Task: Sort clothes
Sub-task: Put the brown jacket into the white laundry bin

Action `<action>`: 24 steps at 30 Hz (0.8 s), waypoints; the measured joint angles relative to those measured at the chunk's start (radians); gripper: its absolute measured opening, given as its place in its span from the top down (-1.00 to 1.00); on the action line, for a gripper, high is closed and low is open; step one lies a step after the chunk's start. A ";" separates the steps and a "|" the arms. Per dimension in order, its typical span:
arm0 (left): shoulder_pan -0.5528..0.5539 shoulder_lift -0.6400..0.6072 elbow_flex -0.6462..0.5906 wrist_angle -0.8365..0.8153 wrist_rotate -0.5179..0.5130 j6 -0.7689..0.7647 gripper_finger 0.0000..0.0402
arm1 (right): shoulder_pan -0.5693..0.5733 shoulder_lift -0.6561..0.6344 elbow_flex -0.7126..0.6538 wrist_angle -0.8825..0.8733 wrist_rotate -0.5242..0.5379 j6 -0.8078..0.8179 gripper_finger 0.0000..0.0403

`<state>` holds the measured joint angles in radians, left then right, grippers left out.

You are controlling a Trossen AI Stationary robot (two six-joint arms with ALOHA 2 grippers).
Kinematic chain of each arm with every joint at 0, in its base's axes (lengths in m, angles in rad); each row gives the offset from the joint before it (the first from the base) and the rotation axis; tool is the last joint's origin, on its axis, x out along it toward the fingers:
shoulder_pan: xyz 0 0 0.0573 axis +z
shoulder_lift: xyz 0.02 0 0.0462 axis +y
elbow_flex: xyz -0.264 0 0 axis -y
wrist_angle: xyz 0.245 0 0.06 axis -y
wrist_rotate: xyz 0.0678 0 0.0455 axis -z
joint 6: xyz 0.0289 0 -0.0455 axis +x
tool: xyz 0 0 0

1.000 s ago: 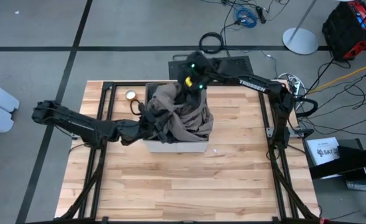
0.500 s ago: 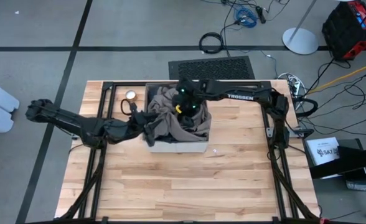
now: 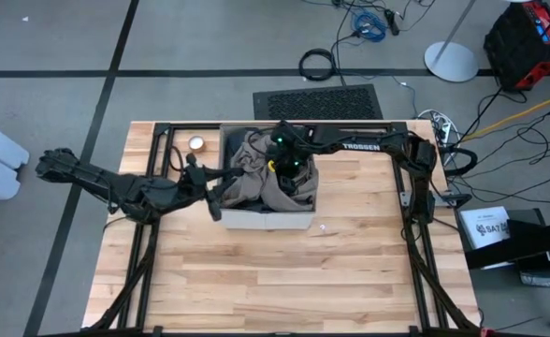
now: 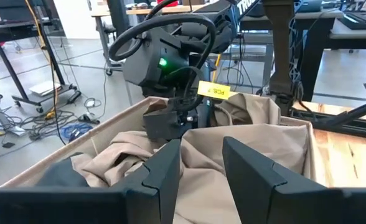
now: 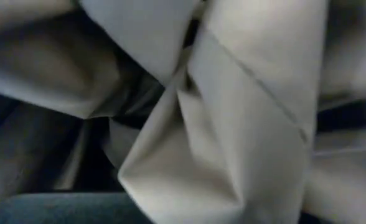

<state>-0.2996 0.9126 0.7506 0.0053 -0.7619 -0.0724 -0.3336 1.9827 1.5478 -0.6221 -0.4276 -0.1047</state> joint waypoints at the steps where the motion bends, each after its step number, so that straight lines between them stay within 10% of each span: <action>1: 0.000 0.000 0.000 0.000 0.000 -0.001 0.34 | 0.000 0.000 -0.001 -0.003 -0.001 0.000 0.62; 24: -0.027 0.000 0.000 0.004 -0.001 -0.001 0.34 | 0.015 -0.041 0.437 -0.315 0.067 -0.062 0.40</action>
<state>-0.3268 0.9131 0.7506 0.0093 -0.7633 -0.0734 -0.3187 1.9421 1.9850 -0.9368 -0.3608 -0.1669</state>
